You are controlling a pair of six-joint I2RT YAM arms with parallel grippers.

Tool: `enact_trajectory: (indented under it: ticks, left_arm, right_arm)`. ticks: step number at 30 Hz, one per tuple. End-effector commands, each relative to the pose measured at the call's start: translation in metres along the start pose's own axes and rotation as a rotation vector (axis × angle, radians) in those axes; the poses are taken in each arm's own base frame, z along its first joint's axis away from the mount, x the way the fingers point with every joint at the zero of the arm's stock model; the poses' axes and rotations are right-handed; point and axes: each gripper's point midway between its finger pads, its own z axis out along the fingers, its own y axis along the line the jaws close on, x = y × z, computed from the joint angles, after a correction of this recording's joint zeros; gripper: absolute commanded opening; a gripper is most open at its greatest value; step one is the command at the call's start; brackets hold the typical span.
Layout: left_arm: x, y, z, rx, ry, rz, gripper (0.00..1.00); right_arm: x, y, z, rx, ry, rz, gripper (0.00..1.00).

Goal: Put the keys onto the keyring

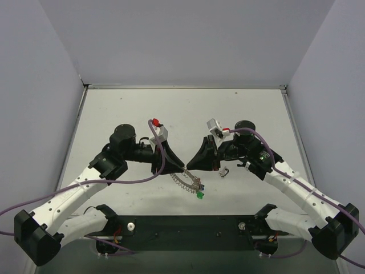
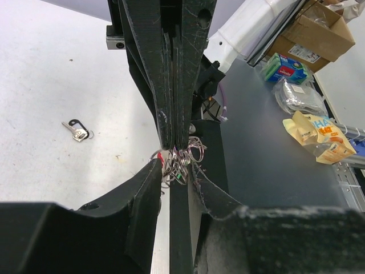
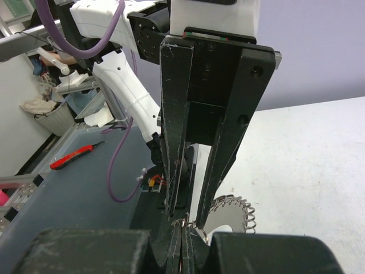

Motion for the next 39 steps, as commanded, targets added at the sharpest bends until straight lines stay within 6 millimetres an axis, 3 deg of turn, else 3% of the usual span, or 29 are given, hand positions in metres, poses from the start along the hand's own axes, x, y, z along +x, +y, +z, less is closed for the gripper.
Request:
enact_trajectory:
  ticks: [1, 6, 8, 10, 11, 19, 20, 22, 24, 26, 31, 39]
  left_arm:
    - [-0.02, -0.003, 0.004, 0.005, -0.038, 0.072, 0.35]
    - [-0.016, 0.0, 0.007, -0.002, -0.028, 0.066, 0.35]
    - [-0.016, 0.0, 0.007, -0.004, -0.029, 0.069, 0.29]
    - [-0.017, 0.002, 0.008, -0.008, -0.03, 0.069, 0.16]
    - [-0.018, 0.001, 0.009, -0.008, -0.031, 0.071, 0.0]
    - [-0.019, 0.006, 0.004, -0.089, -0.004, 0.071, 0.0]
    - [-0.021, 0.006, 0.002, -0.1, -0.004, 0.089, 0.0]
    - [-0.022, 0.007, -0.001, -0.129, 0.007, 0.094, 0.0]
    - [-0.023, 0.008, -0.004, -0.151, 0.016, 0.115, 0.0]
    - [-0.022, 0.009, -0.006, -0.171, 0.032, 0.12, 0.0]
    - [-0.023, 0.01, -0.007, -0.188, 0.04, 0.124, 0.0]
    - [-0.029, 0.008, -0.005, -0.182, 0.027, 0.143, 0.0]
  right_arm:
    - [-0.033, 0.01, -0.003, -0.034, -0.092, -0.152, 0.0]
    - [-0.034, 0.009, -0.004, -0.026, -0.099, -0.152, 0.0]
    - [-0.034, 0.009, -0.004, -0.028, -0.101, -0.154, 0.0]
    - [-0.034, 0.009, -0.004, -0.028, -0.101, -0.154, 0.0]
    - [-0.034, 0.009, -0.004, -0.026, -0.101, -0.154, 0.0]
    - [-0.032, -0.003, -0.007, 0.052, -0.101, -0.14, 0.03]
    - [-0.032, -0.004, -0.009, 0.063, -0.1, -0.141, 0.19]
    - [-0.03, -0.008, -0.011, 0.087, -0.092, -0.134, 0.37]
    - [-0.031, -0.01, -0.014, 0.112, -0.094, -0.136, 0.51]
    - [-0.032, -0.01, -0.015, 0.124, -0.098, -0.144, 0.57]
    - [-0.031, -0.014, -0.014, 0.134, -0.087, -0.13, 0.6]
    - [-0.019, -0.023, -0.004, 0.137, -0.034, -0.079, 0.56]
